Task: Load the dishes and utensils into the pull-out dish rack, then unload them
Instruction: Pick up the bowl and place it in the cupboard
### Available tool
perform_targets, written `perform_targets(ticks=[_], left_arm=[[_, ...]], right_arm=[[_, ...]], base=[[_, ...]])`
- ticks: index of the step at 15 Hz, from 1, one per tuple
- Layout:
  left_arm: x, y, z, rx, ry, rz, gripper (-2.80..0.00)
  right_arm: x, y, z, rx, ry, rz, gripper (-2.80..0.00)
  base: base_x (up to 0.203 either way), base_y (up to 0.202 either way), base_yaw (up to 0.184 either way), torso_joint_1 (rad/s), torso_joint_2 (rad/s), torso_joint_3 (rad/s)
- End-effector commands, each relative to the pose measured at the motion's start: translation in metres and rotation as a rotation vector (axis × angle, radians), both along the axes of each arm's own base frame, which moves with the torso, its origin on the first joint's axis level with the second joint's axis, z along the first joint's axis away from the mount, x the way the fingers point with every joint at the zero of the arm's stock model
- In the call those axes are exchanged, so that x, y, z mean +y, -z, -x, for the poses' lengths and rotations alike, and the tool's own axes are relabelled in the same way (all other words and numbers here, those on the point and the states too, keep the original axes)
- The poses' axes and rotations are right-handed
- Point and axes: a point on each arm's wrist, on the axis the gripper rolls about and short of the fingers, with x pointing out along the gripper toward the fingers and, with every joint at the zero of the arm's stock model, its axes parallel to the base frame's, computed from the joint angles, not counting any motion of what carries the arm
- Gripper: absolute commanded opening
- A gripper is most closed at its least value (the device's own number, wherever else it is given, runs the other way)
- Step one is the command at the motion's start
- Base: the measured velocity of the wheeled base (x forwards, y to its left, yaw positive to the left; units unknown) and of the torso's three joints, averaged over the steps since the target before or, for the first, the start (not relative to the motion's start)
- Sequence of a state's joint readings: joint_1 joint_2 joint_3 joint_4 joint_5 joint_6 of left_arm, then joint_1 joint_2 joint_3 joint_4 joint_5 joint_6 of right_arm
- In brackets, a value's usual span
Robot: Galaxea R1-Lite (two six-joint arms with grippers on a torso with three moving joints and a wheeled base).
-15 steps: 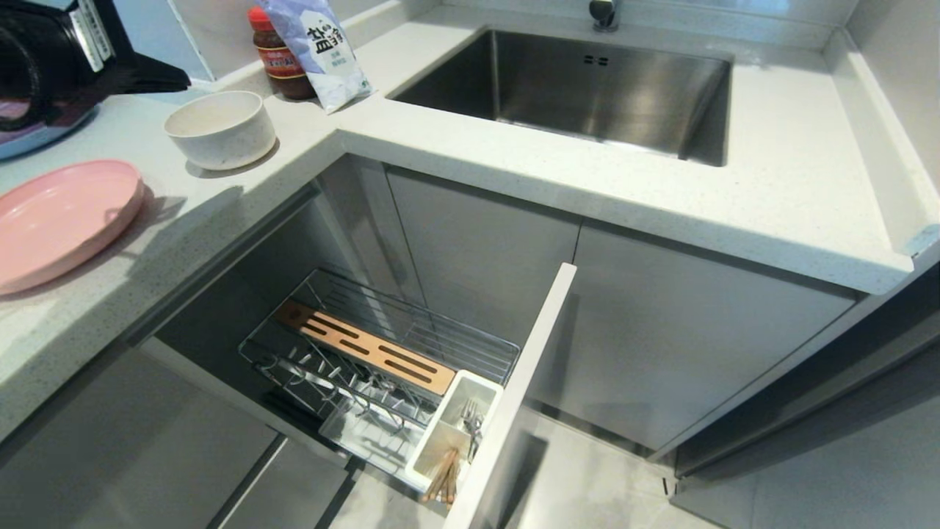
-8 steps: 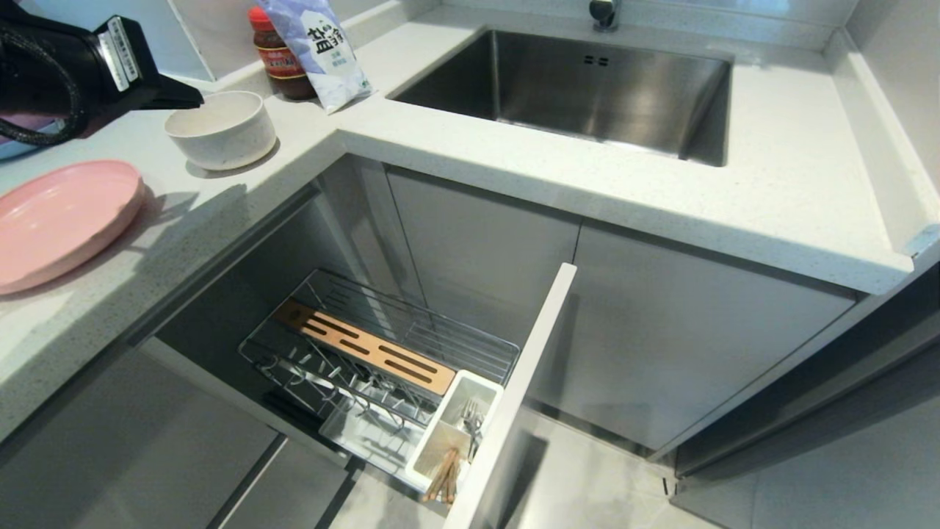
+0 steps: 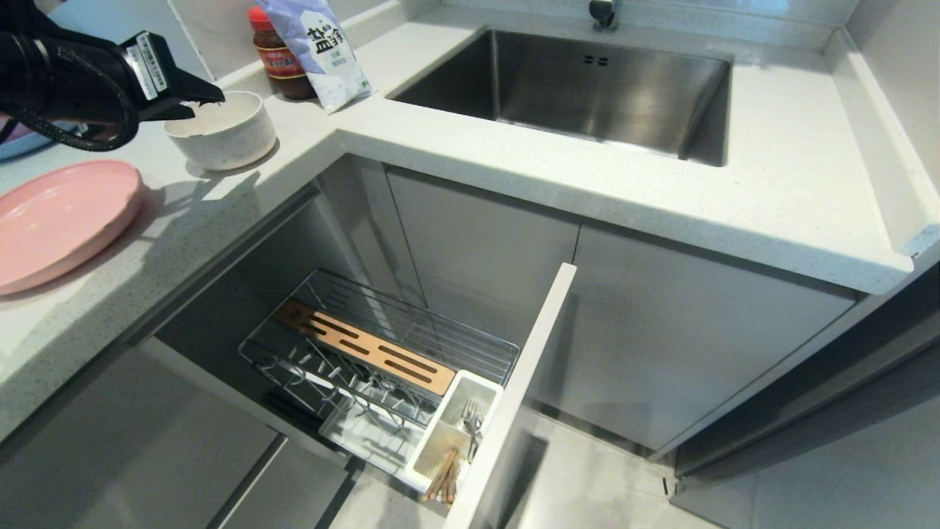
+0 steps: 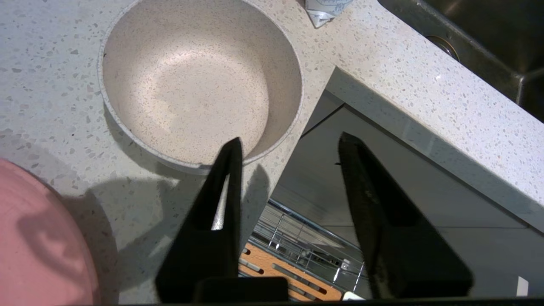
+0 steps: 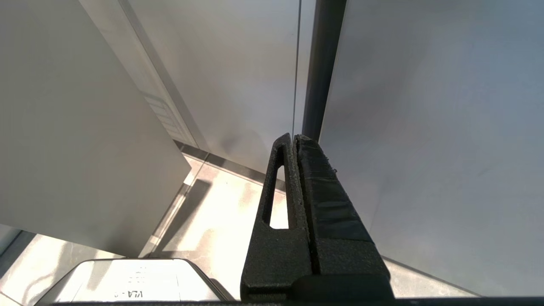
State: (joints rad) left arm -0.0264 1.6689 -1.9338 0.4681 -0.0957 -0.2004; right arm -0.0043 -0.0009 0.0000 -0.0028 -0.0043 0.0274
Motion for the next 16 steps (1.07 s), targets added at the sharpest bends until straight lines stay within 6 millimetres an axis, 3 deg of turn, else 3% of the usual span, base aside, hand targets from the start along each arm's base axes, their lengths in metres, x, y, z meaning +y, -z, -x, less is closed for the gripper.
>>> perform_targets(ticks=[1,16], left_arm=[[0.0,0.004,-0.007,0.015,0.001,0.002,0.0],[-0.003,0.021,-0.043,-0.004,0.006,0.011,0.0]], right_arm=[[0.0,0.0,0.0,-0.001,0.001,0.0,-2.8],[0.0,0.0,0.0,-0.001,0.001,0.0,-2.8]], base=[[0.0,0.0,0.0,0.0,0.0,0.0],[0.0,0.0,0.0,0.0,0.0,0.0]])
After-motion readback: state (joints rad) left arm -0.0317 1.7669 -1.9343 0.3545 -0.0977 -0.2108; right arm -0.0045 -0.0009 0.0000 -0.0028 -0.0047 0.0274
